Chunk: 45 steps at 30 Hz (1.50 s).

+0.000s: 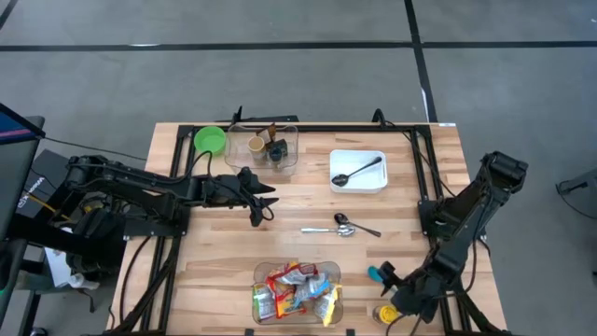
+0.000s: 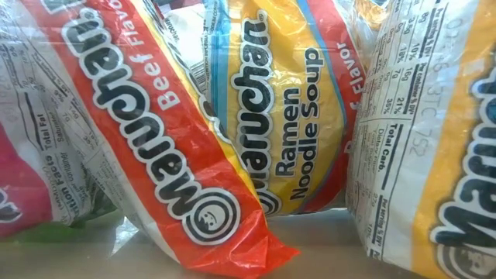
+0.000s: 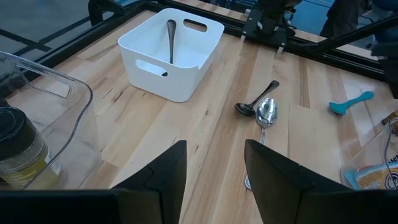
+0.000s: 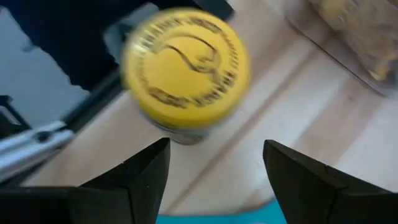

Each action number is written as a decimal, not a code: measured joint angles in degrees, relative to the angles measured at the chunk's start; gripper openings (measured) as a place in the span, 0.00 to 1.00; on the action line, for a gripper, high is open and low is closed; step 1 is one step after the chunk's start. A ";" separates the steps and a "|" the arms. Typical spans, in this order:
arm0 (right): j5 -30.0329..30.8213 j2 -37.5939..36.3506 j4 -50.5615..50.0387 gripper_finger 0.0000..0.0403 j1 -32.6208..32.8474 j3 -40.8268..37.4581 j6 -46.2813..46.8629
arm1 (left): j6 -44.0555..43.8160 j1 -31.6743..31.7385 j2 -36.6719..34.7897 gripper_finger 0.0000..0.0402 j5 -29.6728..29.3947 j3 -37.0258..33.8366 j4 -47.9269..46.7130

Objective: Pick & Place Food Item
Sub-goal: Put the yellow seasoning bottle into the top transparent bin

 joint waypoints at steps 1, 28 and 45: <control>-0.38 -0.16 0.34 0.63 0.28 0.01 0.00 | 0.00 0.00 0.00 0.38 -0.01 0.00 0.00; -3.54 -0.36 2.80 0.93 1.90 -0.25 -1.37 | 0.00 0.01 0.00 0.38 -0.01 0.00 0.04; -3.95 -0.30 29.09 0.96 1.17 -13.80 -4.20 | 0.00 0.01 0.00 0.38 -0.01 0.00 0.04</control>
